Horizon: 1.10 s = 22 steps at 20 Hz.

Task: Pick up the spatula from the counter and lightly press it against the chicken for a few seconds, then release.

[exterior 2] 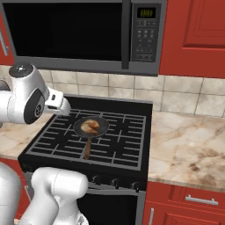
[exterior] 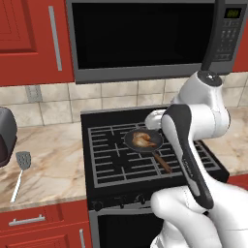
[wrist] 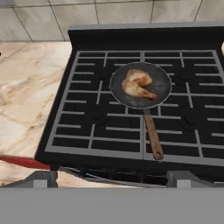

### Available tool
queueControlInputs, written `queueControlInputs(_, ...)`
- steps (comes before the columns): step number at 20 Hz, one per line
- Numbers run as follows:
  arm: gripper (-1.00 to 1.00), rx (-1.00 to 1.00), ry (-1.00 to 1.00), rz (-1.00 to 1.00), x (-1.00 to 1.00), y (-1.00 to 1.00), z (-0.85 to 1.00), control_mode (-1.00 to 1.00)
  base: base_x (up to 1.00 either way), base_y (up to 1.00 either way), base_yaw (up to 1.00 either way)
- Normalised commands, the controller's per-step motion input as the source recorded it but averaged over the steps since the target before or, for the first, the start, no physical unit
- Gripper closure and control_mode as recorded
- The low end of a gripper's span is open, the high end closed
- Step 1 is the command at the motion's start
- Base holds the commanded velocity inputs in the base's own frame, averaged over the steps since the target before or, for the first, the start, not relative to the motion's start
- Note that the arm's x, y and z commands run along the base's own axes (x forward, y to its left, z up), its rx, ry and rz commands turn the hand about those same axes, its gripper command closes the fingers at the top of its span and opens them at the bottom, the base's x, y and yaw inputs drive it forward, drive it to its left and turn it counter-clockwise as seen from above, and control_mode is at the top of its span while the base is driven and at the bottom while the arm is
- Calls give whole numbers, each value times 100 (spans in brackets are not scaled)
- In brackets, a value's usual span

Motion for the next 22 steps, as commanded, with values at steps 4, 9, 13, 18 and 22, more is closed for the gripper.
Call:
queueControlInputs(4,-100,2,-5,0,-41,40,-2,-100,0,0,0)
queueControlInputs(9,-100,0,0,0,-27,52,0,-100,0,0,0)
queueControlInputs(13,-100,0,0,0,-24,45,-12,-100,0,0,0)
queueControlInputs(18,-100,0,0,0,-19,38,-23,-100,0,0,0)
queueControlInputs(22,-100,0,0,0,-15,34,-15,-100,0,0,0)
